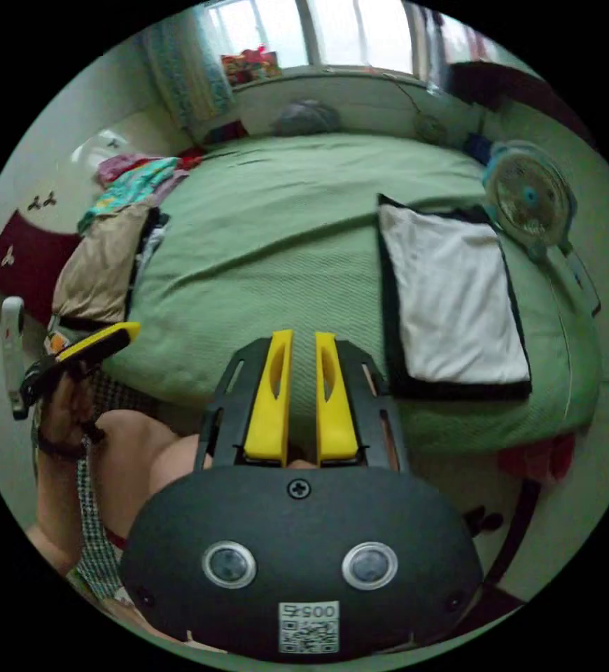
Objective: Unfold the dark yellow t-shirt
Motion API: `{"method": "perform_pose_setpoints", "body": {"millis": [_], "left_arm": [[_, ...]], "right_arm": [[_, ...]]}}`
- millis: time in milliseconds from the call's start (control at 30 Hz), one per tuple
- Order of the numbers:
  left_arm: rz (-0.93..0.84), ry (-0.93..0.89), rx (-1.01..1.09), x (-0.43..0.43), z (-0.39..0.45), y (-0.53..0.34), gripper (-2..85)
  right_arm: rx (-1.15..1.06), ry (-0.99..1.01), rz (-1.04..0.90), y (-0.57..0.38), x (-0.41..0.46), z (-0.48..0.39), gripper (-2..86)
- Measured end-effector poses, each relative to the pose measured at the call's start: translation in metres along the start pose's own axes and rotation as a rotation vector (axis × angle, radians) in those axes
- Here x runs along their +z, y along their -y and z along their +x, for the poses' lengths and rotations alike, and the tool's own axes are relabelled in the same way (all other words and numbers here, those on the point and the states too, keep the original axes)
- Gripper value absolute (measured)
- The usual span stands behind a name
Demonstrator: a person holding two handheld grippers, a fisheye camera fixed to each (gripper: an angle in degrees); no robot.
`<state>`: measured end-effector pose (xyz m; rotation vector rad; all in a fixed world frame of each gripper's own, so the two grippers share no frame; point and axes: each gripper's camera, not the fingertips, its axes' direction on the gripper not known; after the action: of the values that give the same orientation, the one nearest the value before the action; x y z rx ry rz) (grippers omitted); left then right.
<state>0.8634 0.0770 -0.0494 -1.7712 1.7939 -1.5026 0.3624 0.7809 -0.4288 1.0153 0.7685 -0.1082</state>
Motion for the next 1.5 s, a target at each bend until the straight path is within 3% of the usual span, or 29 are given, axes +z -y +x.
{"method": "perform_pose_setpoints", "body": {"millis": [233,400,633,900,1200,1500], "left_arm": [[-0.063,0.045,-0.031,-0.006,-0.075,0.02,-0.7],[-0.129,0.007,-0.06,-0.007,-0.125,0.032,-0.7],[0.069,0.103,-0.166,-0.042,-0.192,0.061,-0.7],[-0.017,-0.016,-0.088,-0.057,-0.227,0.093,-0.7],[-0.037,0.019,-0.134,-0.084,-0.285,0.107,-0.7],[-0.058,-0.008,-0.139,-0.103,-0.315,0.123,-0.7]], "right_arm": [[-0.199,0.108,0.097,0.034,0.015,-0.136,6.3],[-0.267,0.13,0.083,0.063,0.074,-0.215,6.3],[-0.262,0.177,0.135,0.127,0.116,-0.265,6.3],[-0.262,0.306,0.154,0.207,0.155,-0.326,8.7],[-0.211,0.372,0.134,0.237,0.236,-0.364,11.1],[-0.214,0.454,0.146,0.256,0.262,-0.387,8.4]]}}
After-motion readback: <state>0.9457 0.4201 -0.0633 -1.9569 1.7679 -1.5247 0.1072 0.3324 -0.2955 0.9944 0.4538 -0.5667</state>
